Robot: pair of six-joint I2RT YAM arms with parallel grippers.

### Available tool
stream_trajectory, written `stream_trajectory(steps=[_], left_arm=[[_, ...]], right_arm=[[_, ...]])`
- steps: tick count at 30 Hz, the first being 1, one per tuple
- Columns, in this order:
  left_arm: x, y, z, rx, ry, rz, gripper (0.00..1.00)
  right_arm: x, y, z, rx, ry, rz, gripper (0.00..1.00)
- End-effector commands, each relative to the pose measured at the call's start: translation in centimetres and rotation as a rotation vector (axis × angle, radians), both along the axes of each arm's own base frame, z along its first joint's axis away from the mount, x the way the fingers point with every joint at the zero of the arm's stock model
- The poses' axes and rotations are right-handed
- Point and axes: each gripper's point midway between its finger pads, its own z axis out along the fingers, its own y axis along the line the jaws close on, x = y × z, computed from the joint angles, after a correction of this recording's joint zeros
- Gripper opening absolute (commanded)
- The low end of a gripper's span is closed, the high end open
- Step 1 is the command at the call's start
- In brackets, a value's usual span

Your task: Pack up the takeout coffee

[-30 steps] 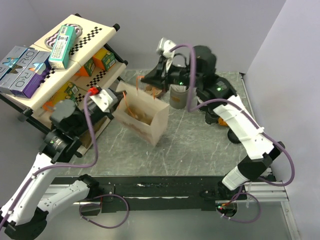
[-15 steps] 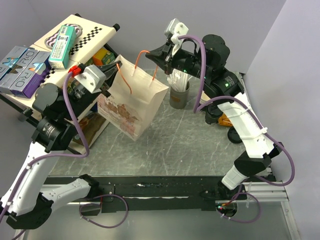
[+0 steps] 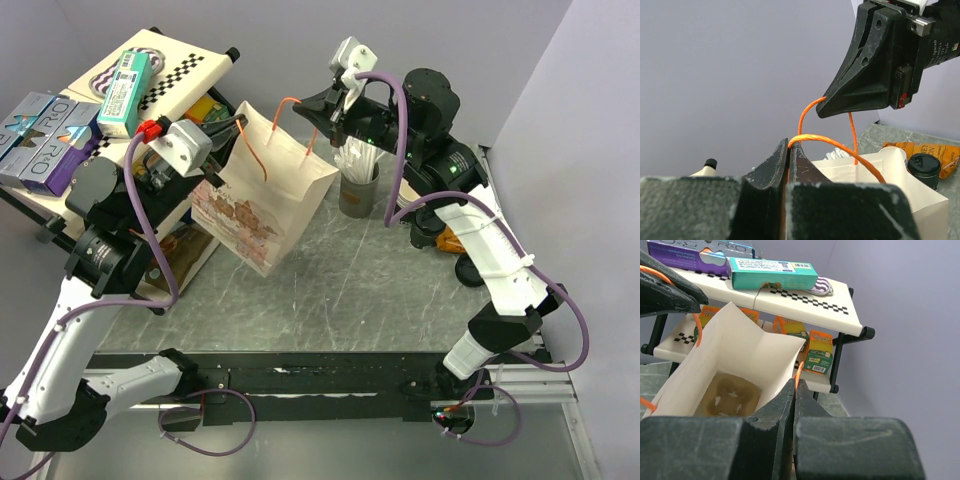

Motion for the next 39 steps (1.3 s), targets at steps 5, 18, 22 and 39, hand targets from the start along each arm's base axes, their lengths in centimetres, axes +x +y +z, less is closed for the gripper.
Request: stream_trajectory(steps=[5,18,22,39], left_arm=[[-1.0,-0.1,1.9,-0.042,-0.024,-0.038,0.01],[-0.5,-0.3,-3.8,-0.013,0.084,-0.031,0.02],[0.4,0.0,-10.8,0.053,0.199,0.014,0.45],[-0.7,0.6,-23.1,0.258,0.343,0.008,0.99]], right_arm=[[-1.5,-2.1,4.0,0.069,-0.095,-0.019,0.0],[-0.7,-1.5,0.6,0.023,-0.013,-0.008,0.0],[0.4,-0.5,-3.9,-0.043,0.081,-0.002,0.12],[3.8,-5.0,-11.6,-0.131,0.291,-0.047,1.0]])
